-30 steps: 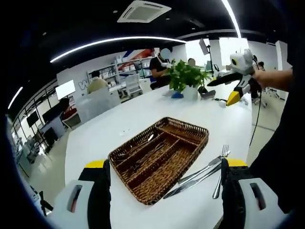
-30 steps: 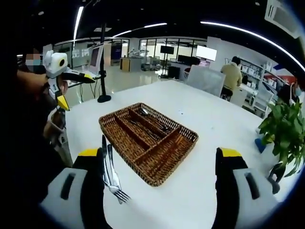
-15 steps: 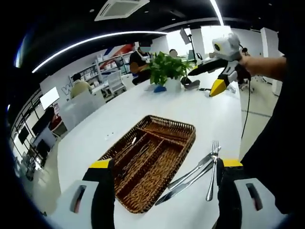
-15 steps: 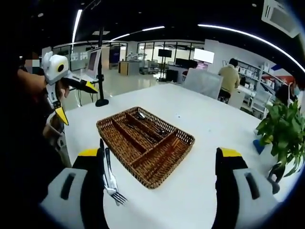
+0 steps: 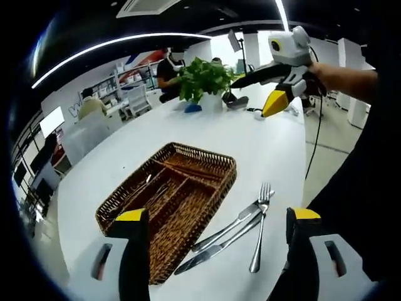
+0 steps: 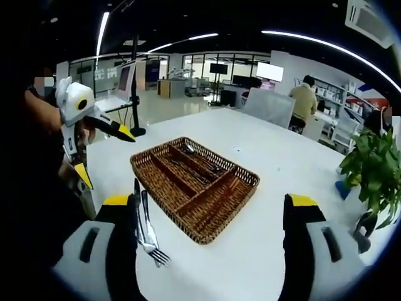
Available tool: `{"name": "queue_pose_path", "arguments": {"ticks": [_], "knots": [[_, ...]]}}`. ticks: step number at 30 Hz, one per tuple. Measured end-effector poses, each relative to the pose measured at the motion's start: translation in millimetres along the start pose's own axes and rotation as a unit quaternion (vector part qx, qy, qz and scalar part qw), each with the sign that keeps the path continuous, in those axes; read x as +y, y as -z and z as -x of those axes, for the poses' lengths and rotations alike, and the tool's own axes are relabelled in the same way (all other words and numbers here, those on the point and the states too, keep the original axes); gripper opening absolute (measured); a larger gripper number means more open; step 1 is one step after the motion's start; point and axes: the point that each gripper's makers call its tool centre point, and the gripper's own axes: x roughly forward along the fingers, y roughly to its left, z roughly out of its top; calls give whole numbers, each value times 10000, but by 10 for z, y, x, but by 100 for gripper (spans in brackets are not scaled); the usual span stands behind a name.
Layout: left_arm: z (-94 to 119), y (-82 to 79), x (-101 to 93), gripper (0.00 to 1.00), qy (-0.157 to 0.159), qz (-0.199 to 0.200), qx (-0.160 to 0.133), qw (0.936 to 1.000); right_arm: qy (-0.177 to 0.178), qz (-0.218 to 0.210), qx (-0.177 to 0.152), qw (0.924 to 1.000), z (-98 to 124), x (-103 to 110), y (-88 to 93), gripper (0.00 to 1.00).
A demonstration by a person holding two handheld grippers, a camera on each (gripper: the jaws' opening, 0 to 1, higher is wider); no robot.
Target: Arrange the knives, forks, and spoons in their matching storage slots by inserting each utensil handle-first until every utensil is classified and aligned in the correct compartment
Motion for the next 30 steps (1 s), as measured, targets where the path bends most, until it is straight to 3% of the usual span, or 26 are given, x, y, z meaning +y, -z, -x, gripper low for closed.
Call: {"name": "queue_pose_path", "arguments": {"ticks": [6, 9, 18, 21, 30], "knots": [[-224, 101, -158, 87, 249, -44, 222, 9994, -20, -58, -19, 10000, 2, 1, 9, 100], [-328, 127, -251, 83, 362, -250, 334, 9985, -4, -60, -13, 10000, 7, 1, 19, 100], [-482, 165, -400, 77, 606, -368, 433, 9965, 43, -73, -30, 10000, 39, -11, 30, 100], [-537, 201, -452, 71, 716, -361, 474, 9957, 44, -83, -34, 10000, 47, -6, 37, 100], [-719, 488, -666, 56, 1050, -111, 859, 9907, 53, -113, -29, 9999, 66, 1, 61, 100]]}}
